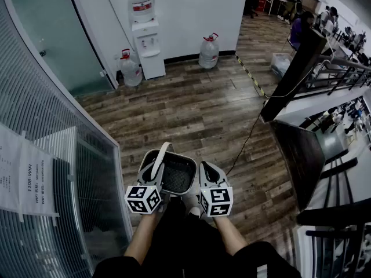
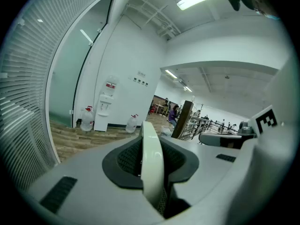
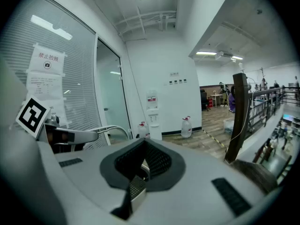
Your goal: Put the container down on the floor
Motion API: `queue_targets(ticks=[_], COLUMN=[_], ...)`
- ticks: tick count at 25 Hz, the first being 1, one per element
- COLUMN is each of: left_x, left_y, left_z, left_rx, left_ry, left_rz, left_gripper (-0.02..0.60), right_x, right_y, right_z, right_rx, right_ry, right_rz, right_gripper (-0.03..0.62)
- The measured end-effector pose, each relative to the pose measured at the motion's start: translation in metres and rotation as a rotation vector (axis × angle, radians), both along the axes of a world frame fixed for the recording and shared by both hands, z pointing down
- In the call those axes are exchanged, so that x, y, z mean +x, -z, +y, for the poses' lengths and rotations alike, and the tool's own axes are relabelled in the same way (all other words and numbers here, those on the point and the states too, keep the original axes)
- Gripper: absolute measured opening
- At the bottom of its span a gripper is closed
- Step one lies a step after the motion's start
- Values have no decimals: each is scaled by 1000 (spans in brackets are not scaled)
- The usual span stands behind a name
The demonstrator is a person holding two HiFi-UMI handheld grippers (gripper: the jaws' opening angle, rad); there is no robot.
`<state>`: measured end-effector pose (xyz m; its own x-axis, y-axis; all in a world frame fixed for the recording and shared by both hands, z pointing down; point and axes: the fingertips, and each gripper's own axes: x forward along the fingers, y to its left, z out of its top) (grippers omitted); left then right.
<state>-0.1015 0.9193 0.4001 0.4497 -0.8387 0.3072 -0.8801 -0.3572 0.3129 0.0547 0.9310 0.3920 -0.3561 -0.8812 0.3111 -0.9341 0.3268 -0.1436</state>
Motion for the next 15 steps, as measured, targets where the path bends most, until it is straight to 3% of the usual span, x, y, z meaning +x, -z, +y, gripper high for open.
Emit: queue_targets(ticks=[5, 15], left_x=[3, 17], left_y=[-4, -4], left_z=[1, -8], left_rx=[0, -1], left_ry=[0, -21], left_rz=[-5, -5], left_gripper=[86, 86], right_x=[9, 25], right_y=[0, -6], right_z=[4, 8], right_rx=[0, -21], right_ry=[-12, -16], right_rz=[-62, -67], right_gripper=[11, 11])
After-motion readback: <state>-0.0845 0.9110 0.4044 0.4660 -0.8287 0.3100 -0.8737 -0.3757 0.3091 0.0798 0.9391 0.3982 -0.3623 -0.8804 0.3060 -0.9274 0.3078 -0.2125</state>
